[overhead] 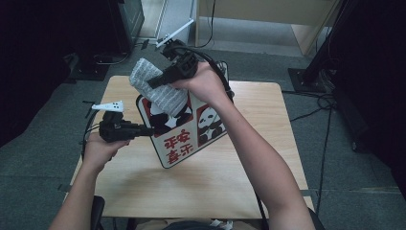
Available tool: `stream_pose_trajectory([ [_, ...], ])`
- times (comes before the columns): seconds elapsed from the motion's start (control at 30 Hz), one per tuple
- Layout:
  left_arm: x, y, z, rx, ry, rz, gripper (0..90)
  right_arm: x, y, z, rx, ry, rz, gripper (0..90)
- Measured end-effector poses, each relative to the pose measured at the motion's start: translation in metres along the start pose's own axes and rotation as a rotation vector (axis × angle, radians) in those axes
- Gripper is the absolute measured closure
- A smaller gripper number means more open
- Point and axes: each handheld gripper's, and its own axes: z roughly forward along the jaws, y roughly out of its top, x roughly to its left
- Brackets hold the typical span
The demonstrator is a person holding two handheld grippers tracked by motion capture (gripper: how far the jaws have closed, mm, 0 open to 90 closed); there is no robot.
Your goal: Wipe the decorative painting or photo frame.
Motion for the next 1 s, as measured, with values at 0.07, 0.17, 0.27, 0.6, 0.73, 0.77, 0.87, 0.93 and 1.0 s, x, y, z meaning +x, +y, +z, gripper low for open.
stream_pose_trajectory([
  [0.07, 0.0, 0.0, 0.0, -0.001, 0.001, 0.0, 77.1, -0.002, -0.001, -0.001, -0.002, 0.006, 0.004, 66.6],
  [0.17, 0.001, 0.0, 0.0, -0.001, 0.004, -0.001, 77.2, -0.006, -0.002, -0.002, -0.007, 0.009, 0.01, 66.4],
  [0.27, 0.001, 0.0, 0.0, -0.003, 0.003, -0.003, 77.3, -0.007, -0.003, -0.003, -0.008, 0.007, 0.012, 66.4],
  [0.6, 0.001, 0.0, 0.0, -0.003, 0.006, -0.003, 77.4, -0.01, -0.004, -0.004, -0.006, 0.006, 0.022, 65.4],
  [0.73, 0.001, -0.001, 0.0, -0.003, 0.007, -0.005, 77.5, -0.013, -0.006, -0.006, -0.007, 0.004, 0.025, 65.4],
  [0.77, 0.001, -0.001, 0.0, -0.004, 0.007, -0.005, 77.5, -0.013, -0.007, -0.007, -0.01, 0.005, 0.028, 65.3],
  [0.87, 0.001, -0.001, 0.0, -0.007, 0.008, -0.007, 77.5, -0.017, -0.009, -0.008, -0.018, 0.015, 0.039, 65.1],
  [0.93, 0.001, -0.001, 0.0, -0.007, 0.008, -0.007, 77.4, -0.02, -0.01, -0.009, -0.024, 0.019, 0.05, 65.1],
  [1.0, 0.001, -0.001, 0.0, -0.008, 0.009, -0.008, 77.5, -0.021, -0.011, -0.01, -0.027, 0.018, 0.054, 64.8],
])
